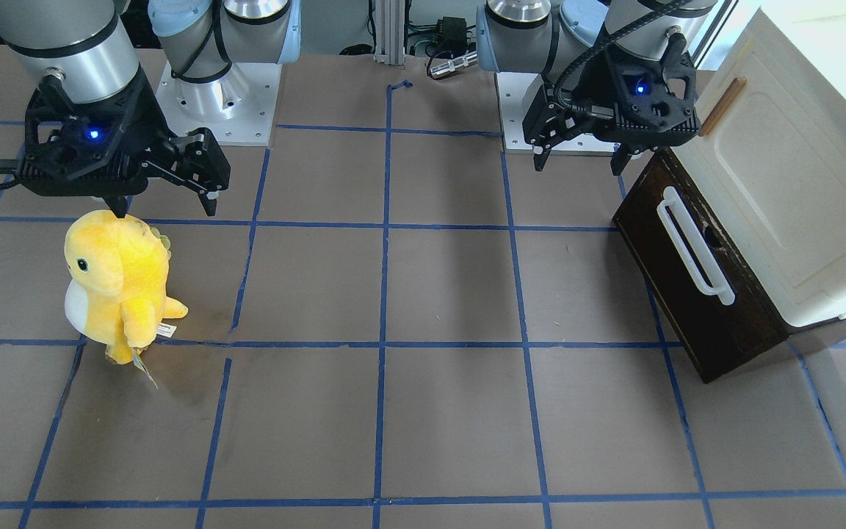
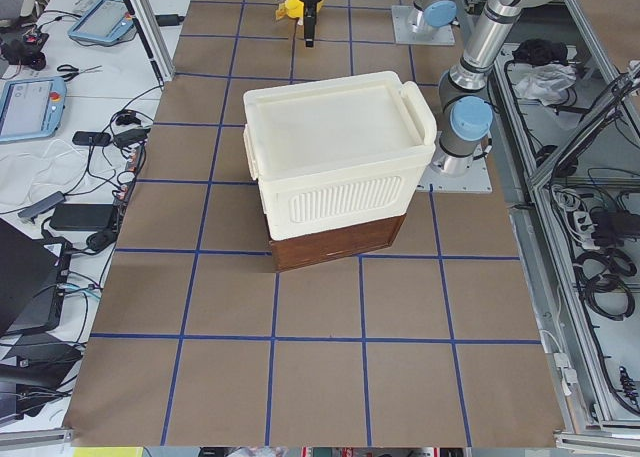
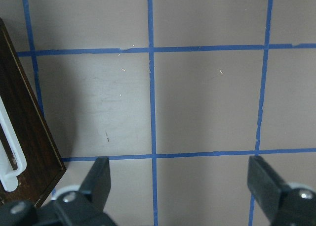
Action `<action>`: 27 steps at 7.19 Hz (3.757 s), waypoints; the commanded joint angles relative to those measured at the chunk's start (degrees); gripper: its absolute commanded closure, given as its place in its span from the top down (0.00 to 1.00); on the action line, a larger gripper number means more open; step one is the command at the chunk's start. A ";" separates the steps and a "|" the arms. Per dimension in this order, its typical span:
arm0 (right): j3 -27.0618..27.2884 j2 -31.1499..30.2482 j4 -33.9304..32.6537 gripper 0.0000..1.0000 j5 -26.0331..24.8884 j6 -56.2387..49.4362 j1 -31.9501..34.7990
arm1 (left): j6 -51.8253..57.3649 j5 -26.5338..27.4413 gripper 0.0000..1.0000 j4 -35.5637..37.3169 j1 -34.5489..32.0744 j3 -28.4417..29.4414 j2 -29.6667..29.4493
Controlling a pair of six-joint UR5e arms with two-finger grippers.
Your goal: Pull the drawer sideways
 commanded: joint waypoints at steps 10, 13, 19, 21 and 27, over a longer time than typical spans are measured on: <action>0.00 0.00 0.00 1.00 0.00 -0.09 0.00 | -11.28 24.61 1.00 4.37 -4.48 -14.58 -5.95; 0.00 0.00 0.00 1.00 0.00 0.00 0.00 | -14.51 37.97 1.00 4.47 -4.48 -19.79 -11.23; 0.00 0.00 0.00 1.00 0.00 0.00 0.00 | -20.66 63.46 1.00 3.33 -4.75 -21.46 -21.08; 0.00 0.00 0.00 1.00 0.00 0.00 0.00 | -25.15 65.07 1.00 2.11 -4.75 -21.64 -23.19; 0.00 0.00 0.00 1.00 0.00 0.00 0.00 | -30.95 70.33 0.89 -1.94 -4.75 -21.64 -25.39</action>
